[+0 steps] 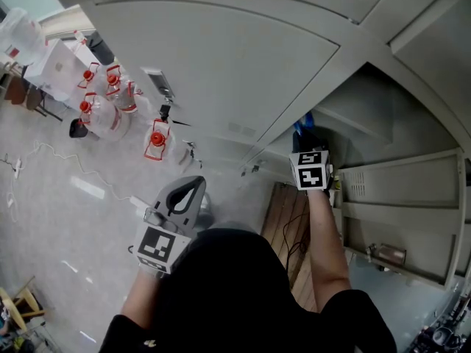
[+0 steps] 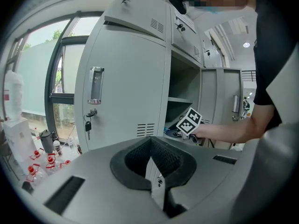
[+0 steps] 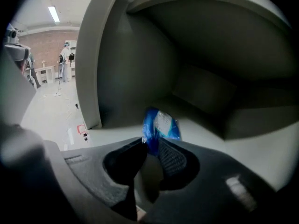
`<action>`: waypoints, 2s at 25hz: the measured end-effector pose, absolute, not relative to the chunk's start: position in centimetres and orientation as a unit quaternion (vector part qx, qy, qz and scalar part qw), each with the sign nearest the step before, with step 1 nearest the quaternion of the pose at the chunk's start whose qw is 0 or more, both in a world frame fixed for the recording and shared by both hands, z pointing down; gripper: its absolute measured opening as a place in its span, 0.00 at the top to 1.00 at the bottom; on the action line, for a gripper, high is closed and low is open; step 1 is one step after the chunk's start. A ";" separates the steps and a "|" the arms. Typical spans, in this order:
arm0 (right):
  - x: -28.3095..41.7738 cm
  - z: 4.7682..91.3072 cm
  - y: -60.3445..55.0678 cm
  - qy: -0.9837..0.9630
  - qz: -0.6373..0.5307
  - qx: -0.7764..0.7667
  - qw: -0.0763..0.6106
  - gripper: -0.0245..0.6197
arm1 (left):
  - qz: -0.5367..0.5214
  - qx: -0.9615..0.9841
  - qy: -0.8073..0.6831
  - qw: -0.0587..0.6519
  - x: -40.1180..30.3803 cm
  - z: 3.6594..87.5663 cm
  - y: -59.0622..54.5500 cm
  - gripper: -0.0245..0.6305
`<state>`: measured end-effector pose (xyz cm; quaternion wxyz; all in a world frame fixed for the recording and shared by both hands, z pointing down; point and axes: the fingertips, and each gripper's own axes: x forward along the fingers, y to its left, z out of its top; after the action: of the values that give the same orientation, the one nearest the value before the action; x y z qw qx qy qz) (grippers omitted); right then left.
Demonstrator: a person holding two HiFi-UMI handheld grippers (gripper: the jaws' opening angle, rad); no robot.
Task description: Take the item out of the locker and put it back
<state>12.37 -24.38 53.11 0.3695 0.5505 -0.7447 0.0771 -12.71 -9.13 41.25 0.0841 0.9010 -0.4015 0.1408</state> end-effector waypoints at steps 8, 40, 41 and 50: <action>12.5 53.0 -26.1 -0.746 0.085 0.552 0.363 0.82 | 0.137 0.897 -0.410 0.095 -12.8 41.1 -9.1 0.95; 13.1 49.9 -19.9 -0.744 0.082 0.578 0.324 0.66 | 0.129 0.916 -0.364 0.104 -10.2 41.1 -8.6 0.95; 13.1 49.8 -19.5 -0.744 0.083 0.579 0.322 0.66 | 0.127 0.915 -0.365 0.115 -9.9 41.0 -8.5 0.95; 12.6 47.9 -14.9 -0.751 0.101 0.588 0.284 0.71 | 0.124 0.932 -0.324 0.101 -7.9 41.1 -7.9 0.95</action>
<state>12.55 -14.89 47.93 0.2838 0.5875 -0.7511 0.1006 -7.94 -7.95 41.11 0.1006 0.9325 -0.3242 0.1236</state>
